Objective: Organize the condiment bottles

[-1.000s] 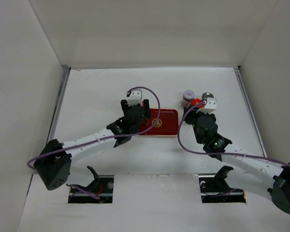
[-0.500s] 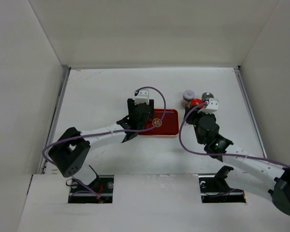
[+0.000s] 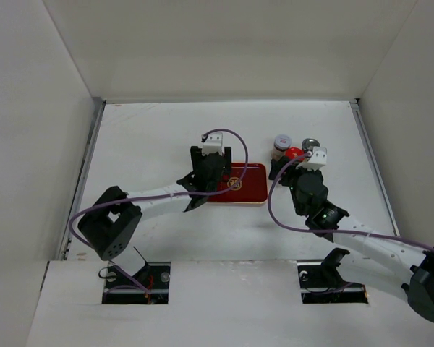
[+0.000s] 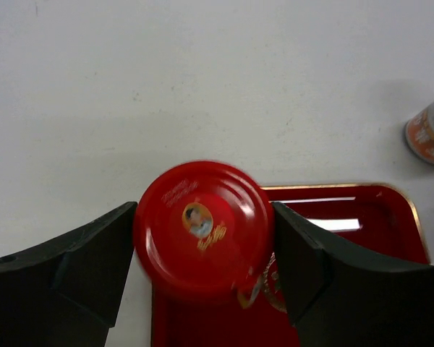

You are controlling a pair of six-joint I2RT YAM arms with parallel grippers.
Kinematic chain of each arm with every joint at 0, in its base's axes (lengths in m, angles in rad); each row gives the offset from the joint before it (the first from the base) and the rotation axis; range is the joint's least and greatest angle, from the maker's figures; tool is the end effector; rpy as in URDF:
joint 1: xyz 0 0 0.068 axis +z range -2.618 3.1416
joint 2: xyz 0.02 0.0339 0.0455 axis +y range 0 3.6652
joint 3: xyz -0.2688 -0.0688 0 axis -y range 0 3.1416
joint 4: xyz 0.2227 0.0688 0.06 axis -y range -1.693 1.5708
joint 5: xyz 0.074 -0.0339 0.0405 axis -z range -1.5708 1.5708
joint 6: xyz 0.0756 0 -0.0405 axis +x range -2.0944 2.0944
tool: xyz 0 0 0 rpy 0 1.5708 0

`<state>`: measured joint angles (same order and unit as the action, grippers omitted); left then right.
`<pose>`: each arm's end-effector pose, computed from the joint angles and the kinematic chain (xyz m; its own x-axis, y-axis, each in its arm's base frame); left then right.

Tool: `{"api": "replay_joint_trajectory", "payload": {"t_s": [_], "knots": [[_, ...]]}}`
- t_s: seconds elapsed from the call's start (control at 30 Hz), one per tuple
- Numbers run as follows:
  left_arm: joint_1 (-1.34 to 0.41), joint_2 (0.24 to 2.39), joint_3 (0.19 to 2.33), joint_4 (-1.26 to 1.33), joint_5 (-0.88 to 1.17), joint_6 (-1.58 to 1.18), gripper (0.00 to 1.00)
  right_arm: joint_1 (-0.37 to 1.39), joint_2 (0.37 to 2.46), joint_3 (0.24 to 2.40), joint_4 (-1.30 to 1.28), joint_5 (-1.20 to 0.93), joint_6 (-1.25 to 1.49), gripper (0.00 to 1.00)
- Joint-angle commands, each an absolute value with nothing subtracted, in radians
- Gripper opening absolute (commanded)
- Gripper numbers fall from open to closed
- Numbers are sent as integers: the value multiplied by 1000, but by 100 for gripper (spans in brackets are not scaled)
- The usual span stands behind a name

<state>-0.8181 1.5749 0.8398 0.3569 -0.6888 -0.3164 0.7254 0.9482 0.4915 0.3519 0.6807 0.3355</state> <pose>0.2740 -0.2223 0.2286 -0.2896 -0.0422 -0.9562 0.0732 0.9951 -0.0661 0.1974 0.1114 0.2736 -0.0895 0.2626 -0.9607 -0.0189 0.9640 0.2653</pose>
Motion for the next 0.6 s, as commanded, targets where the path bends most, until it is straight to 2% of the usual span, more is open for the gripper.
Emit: {"api": "replay_joint_trajectory", "payload": {"t_s": [0.0, 0.17, 0.27, 0.47, 0.57], "knots": [[-814, 1526, 858, 520, -712, -314, 73, 714, 920, 491, 393, 692, 334, 84], [-821, 1494, 836, 529, -739, -314, 90, 697, 922, 500, 359, 715, 337, 88], [-831, 1448, 818, 532, -745, -313, 94, 676, 911, 500, 347, 738, 336, 90], [-843, 1283, 700, 569, -761, -319, 96, 595, 962, 566, 220, 779, 341, 93], [-843, 1186, 582, 610, -769, -344, 96, 541, 1021, 636, 157, 776, 336, 100]]}}
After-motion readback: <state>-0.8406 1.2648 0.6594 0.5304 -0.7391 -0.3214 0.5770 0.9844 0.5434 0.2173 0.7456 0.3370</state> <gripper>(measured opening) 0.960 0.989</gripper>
